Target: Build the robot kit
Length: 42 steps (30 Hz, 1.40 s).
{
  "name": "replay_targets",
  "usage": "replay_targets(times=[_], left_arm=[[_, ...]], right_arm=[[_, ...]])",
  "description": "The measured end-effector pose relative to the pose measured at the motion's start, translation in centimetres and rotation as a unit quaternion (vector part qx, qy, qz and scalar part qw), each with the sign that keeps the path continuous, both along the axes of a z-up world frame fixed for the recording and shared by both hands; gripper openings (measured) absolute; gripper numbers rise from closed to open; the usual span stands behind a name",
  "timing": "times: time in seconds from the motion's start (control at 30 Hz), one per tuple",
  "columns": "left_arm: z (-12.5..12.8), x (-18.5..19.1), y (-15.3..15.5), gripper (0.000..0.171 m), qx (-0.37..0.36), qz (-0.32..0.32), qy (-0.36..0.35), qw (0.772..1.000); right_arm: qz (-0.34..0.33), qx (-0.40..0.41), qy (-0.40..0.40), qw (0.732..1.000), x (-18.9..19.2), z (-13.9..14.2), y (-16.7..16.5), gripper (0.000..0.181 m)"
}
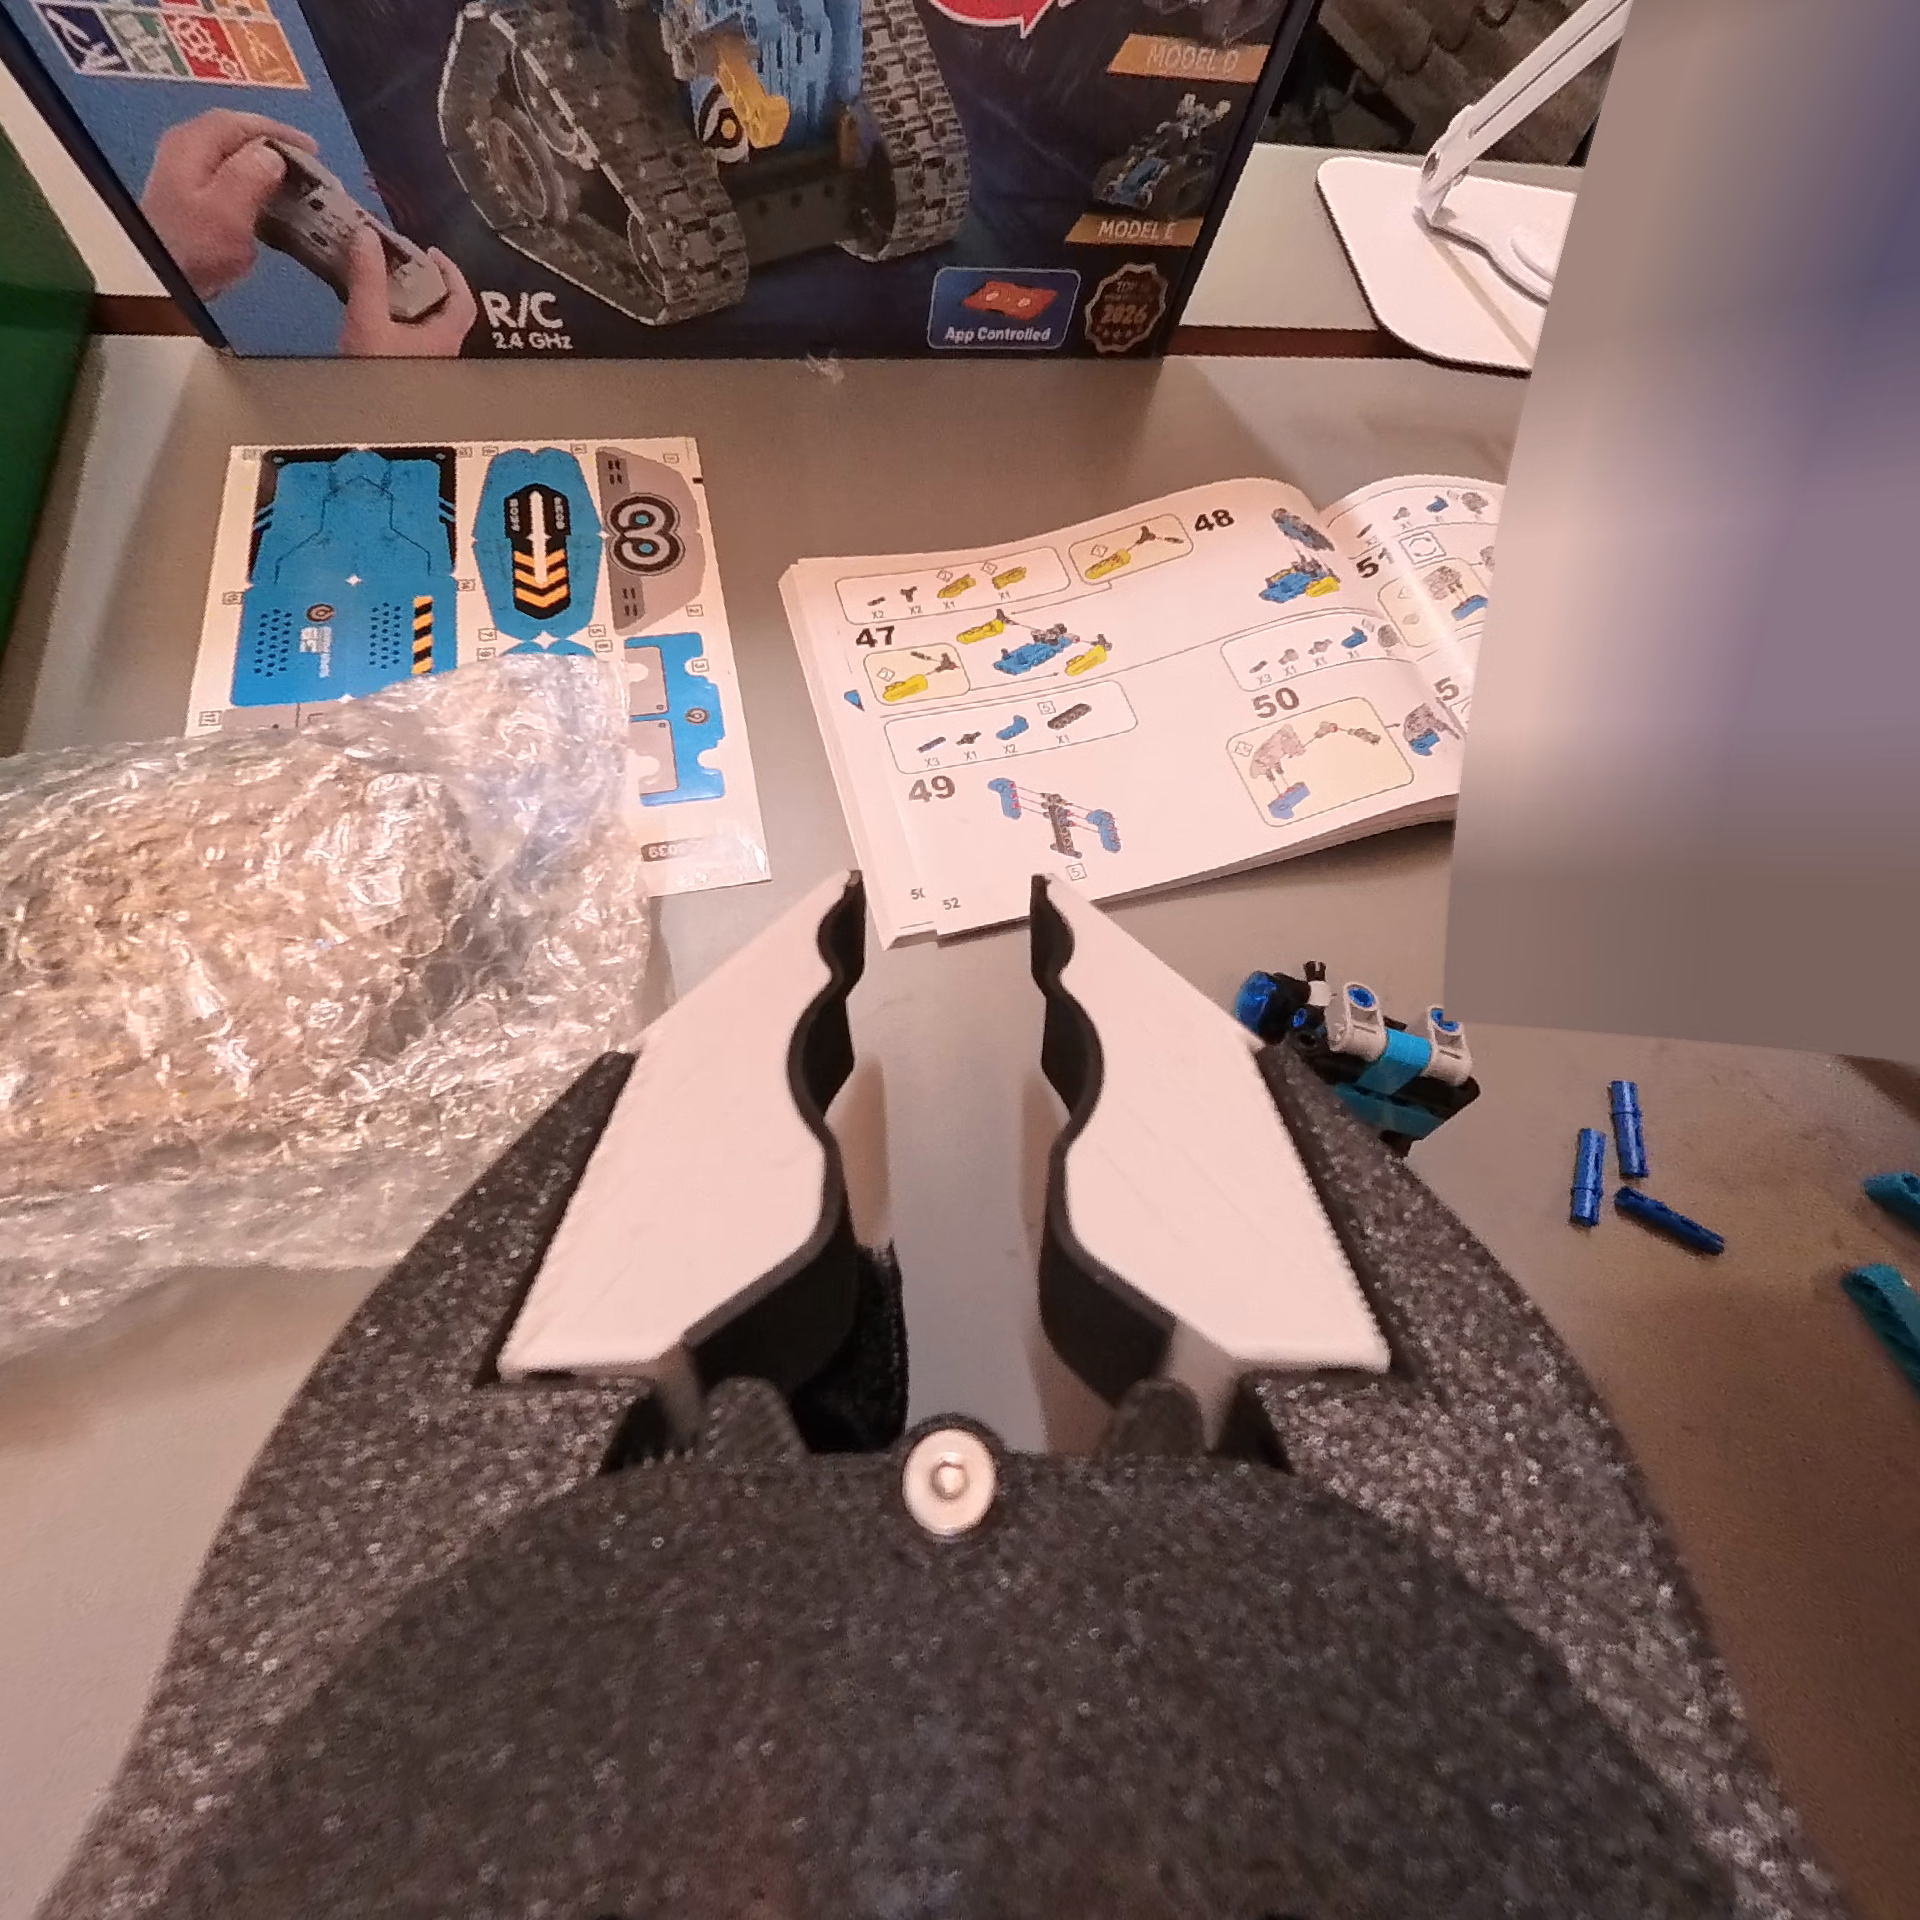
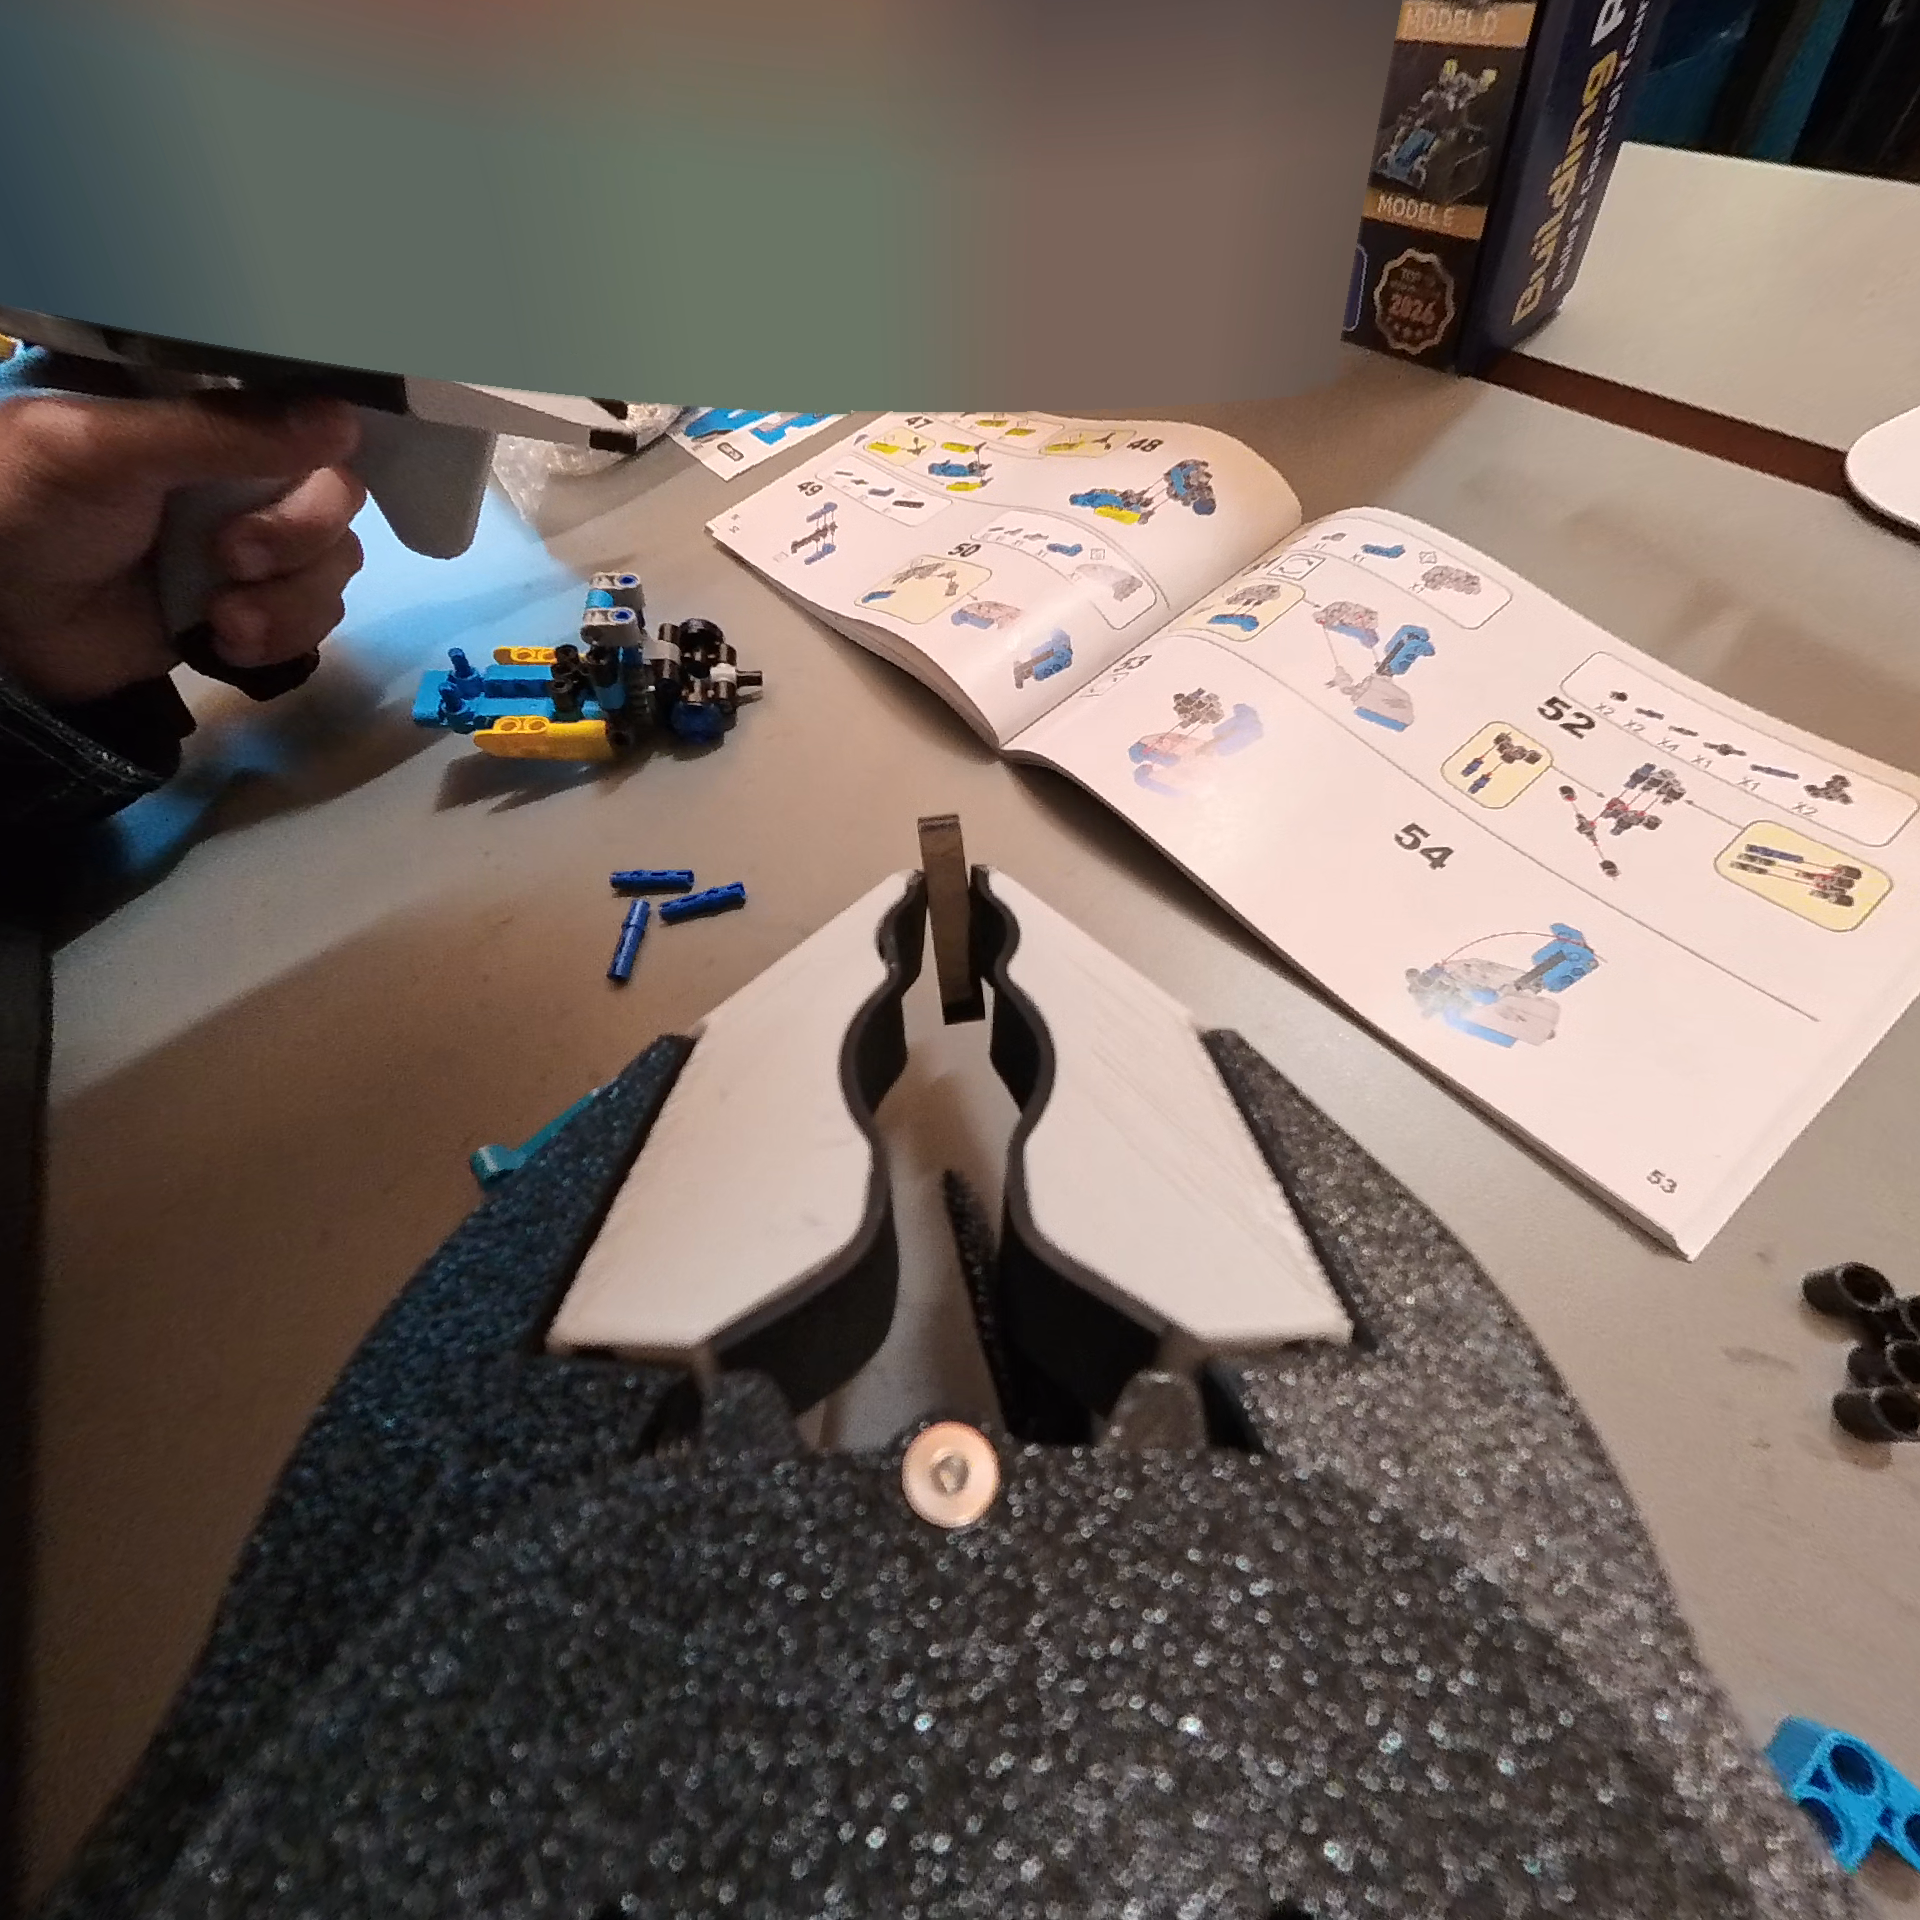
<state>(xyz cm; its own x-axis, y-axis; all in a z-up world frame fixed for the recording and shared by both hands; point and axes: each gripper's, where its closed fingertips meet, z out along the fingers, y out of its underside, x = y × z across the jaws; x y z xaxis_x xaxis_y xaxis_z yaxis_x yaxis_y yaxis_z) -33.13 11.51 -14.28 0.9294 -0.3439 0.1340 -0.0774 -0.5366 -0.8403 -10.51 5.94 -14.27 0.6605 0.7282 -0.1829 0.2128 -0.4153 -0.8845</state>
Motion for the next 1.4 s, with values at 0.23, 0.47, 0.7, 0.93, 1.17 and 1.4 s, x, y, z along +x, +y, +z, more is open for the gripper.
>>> replay_targets(times=[0.23, 0.47, 0.7, 0.93, 1.17, 1.4], left_arm=[[0.0, 0.0, 0.0, 0.032, 0.000, 0.000, 0.000, 1.000], [0.0, 0.0, 0.0, 0.032, -0.001, 0.000, -0.002, 1.000], [-0.1, 0.0, 0.0, 0.032, -0.003, -0.001, -0.002, 1.000], [0.2, 0.2, 0.2, 0.032, 0.004, 0.006, -0.015, 1.000], [6.3, 6.8, -2.3, 0.033, 0.062, -0.103, -0.191, 0.974], [9.4, 15.4, -9.4, 0.033, 0.015, -0.310, -0.278, 0.909]], right_arm=[[-0.003, -0.005, 0.005, 1.000, 0.1, -0.1, 0.1, 0.008], [-0.002, -0.009, 0.004, 1.000, 0.0, -0.3, 0.1, 0.008], [-0.001, -0.012, 0.004, 1.000, 0.0, -0.4, 0.1, 0.008], [-0.001, -0.002, 0.002, 1.000, -0.1, 0.1, 0.0, 0.008], [-0.009, 0.074, -0.021, 0.997, -2.0, 2.7, -0.2, 0.008], [-0.022, 0.270, -0.067, 0.960, -3.7, 9.3, -3.4, 0.006]])
